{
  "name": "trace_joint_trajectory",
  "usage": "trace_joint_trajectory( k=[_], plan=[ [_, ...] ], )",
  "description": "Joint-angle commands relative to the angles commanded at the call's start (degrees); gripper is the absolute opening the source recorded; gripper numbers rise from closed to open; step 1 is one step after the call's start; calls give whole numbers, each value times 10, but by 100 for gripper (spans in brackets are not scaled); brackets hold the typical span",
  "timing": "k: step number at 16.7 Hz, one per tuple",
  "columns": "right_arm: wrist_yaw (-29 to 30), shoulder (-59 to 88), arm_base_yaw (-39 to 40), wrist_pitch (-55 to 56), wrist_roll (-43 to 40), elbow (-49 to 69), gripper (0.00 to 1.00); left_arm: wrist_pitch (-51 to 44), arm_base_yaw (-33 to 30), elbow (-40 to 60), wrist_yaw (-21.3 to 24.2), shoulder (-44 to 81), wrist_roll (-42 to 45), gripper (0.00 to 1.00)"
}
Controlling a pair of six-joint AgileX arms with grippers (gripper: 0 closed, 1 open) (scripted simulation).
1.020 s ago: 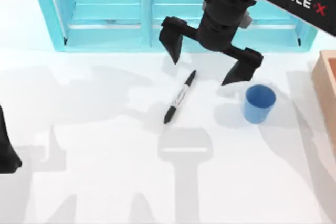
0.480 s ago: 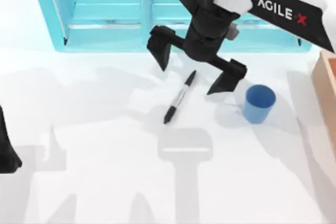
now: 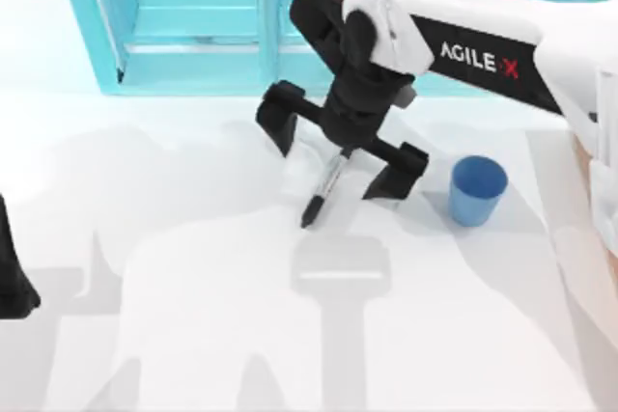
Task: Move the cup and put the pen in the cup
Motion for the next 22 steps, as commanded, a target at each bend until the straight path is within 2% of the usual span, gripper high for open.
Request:
trace_joint_trajectory(
  k=[4, 17, 22],
  plan=[
    [0, 1, 0, 1, 0, 0, 100, 0, 0, 0, 0, 0, 0, 100],
    [0, 1, 0, 1, 0, 0, 2, 0, 0, 0, 0, 0, 0, 100],
    [0, 1, 0, 1, 0, 0, 0, 0, 0, 0, 0, 0, 0, 100]
  ],
)
